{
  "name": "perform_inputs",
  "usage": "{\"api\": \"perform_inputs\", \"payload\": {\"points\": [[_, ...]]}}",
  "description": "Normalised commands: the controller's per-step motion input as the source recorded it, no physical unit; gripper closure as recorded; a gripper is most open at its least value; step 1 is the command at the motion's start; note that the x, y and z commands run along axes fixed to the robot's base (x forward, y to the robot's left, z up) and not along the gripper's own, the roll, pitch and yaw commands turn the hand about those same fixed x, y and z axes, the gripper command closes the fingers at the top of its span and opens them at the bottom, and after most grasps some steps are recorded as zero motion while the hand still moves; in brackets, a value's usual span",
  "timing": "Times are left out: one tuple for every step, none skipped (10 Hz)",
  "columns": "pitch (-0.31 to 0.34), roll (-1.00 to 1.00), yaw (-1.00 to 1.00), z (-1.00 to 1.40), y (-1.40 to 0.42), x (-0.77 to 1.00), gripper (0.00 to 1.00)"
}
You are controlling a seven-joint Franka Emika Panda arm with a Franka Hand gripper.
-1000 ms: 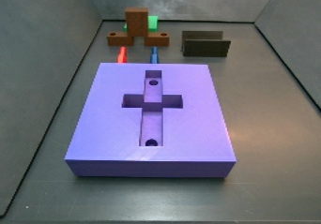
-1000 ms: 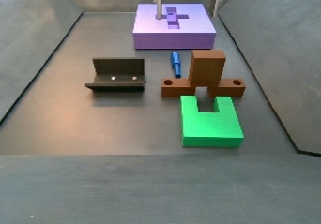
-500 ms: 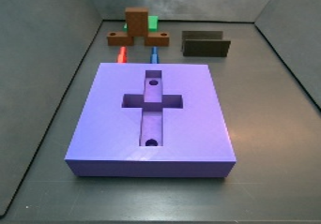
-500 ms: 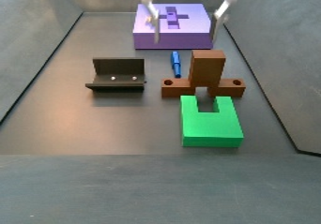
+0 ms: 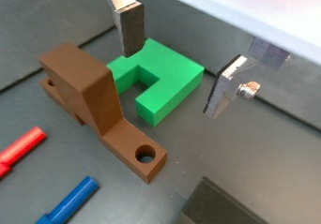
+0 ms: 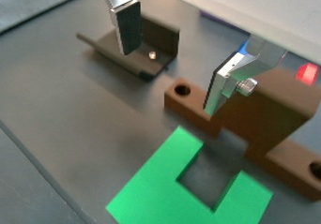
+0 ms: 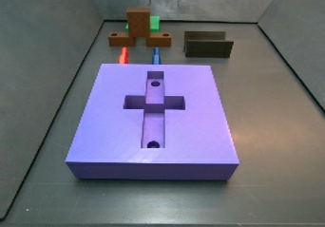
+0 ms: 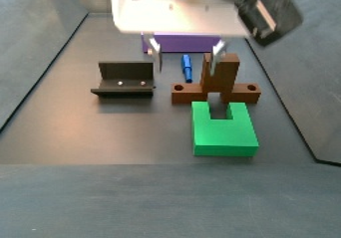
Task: Pick up the green object. Move up. Place the green object on the fixture. Regrasp the green object. Move to above the board. Insert the green object.
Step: Pick up the green object.
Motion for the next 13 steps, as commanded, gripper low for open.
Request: {"api": "perform_inputs", "payload": {"points": [[-0.130,-0.35,0.08,-0.45,0.25,-0.12,0.00],[-0.130,-0.37,0.14,-0.41,0.29,-0.14,0.00],[-0.154,-0.39,0.13,-0.33,0.26,-0.16,0.00],[-0.164,-0.30,0.00,-0.38,0.12,-0.14,0.00],[-0.163,-0.09,0.00,-0.39,0.00,-0.27,0.00],[-0.146,0.00,0.00,-0.43,0.00,-0.20,0.00],[-0.164,0.00,0.00,-0.51,0.00,-0.15,0.00],[-0.121,0.00,0.00,-0.45,0.00,-0.02,0.00],[-0.007,0.00,0.01,-0.25,0.00,0.16,0.00],[0.000,0.00,0.08,-0.08,-0.03,0.27,0.00],[0.000,0.00,0.09,-0.17,0.00,0.13,0.00],[0.000,-0.02,0.04,-0.09,0.00,0.02,0.00],[0.000,-0.04,0.00,-0.04,0.00,0.00,0.00]]}}
